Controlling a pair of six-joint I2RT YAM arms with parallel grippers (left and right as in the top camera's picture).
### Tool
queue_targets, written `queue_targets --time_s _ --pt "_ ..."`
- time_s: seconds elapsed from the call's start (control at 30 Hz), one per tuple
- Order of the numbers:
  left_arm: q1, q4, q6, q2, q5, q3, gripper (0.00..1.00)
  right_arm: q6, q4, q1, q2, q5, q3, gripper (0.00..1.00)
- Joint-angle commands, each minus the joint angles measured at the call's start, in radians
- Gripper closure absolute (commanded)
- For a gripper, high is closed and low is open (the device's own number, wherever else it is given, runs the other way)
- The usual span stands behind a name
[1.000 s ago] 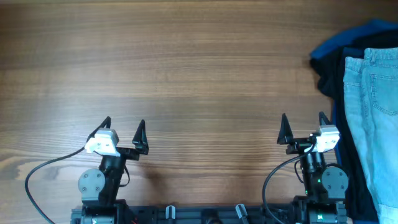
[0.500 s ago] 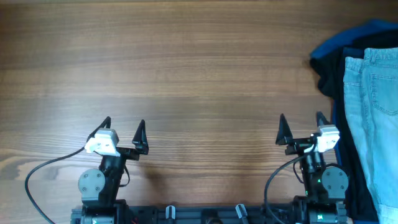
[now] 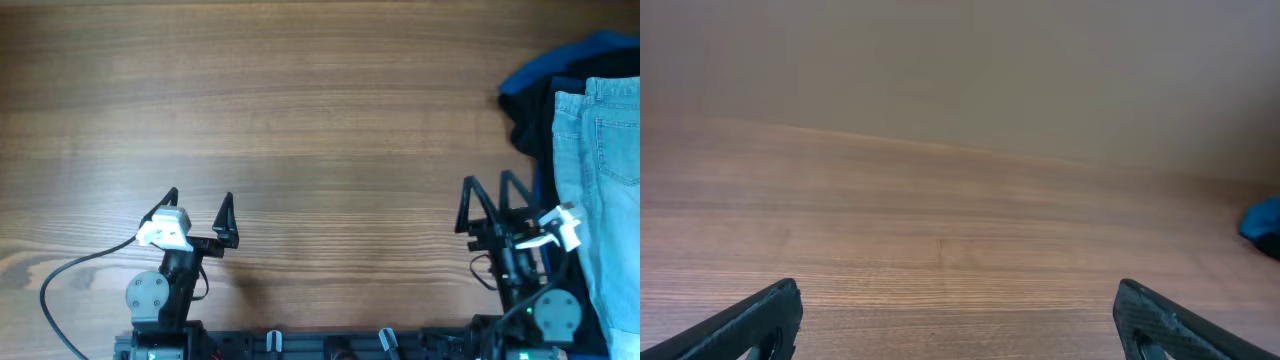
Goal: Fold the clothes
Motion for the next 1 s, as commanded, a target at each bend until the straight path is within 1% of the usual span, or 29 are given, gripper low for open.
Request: queue_targets --time_s 0.0,0.03,0.07,0.13,0.2,0.23,0.3,0.37,0.47,0.57,0.77,0.87,0.97 --pt "0.005 -0.006 0.019 0.000 -0.010 -0.004 0.00 -0.222 -0.089 0.005 0.166 0.193 0.201 0.01" --pt "0.005 -0.006 0.019 0.000 -0.010 -0.005 0.00 -0.264 -0.124 0.005 0.243 0.247 0.266 0.00" --pt "0.005 -0.006 0.019 0.000 -0.010 -0.005 0.00 -0.330 -0.219 0.004 0.452 0.414 0.417 0.00" --pt "0.005 -0.006 0.019 0.000 -0.010 -0.005 0.00 -0.373 -0.285 -0.004 0.601 0.493 0.518 0.00" --pt "0.005 -0.006 0.019 0.000 -0.010 -0.004 0.00 -0.414 -0.382 -0.040 0.800 0.519 0.665 0.00" --pt "0.005 -0.006 0.019 0.000 -0.010 -0.005 0.00 -0.415 -0.418 -0.058 0.863 0.518 0.717 0.00" --pt "0.005 -0.006 0.019 0.000 -0.010 -0.004 0.00 -0.418 -0.534 -0.129 1.072 0.515 0.901 0.00" --pt "0.005 -0.006 0.019 0.000 -0.010 -0.004 0.00 -0.490 -0.664 -0.196 1.286 0.515 1.105 0.00" --pt "0.005 -0.006 0.019 0.000 -0.010 -0.004 0.00 -0.583 -0.788 -0.229 1.478 0.518 1.280 0.00" --pt "0.005 -0.006 0.019 0.000 -0.010 -0.004 0.00 -0.676 -0.807 -0.230 1.559 0.518 1.338 0.00" --pt "0.005 -0.006 0.019 0.000 -0.010 -0.005 0.00 -0.847 -0.721 -0.231 1.567 0.522 1.340 0.00" --pt "0.005 -0.006 0.019 0.000 -0.010 -0.005 0.00 -0.893 -0.707 -0.232 1.569 0.521 1.335 0.00" --pt "0.005 -0.006 0.019 0.000 -0.010 -0.004 0.00 -0.962 -0.644 -0.249 1.593 0.522 1.318 0.00"
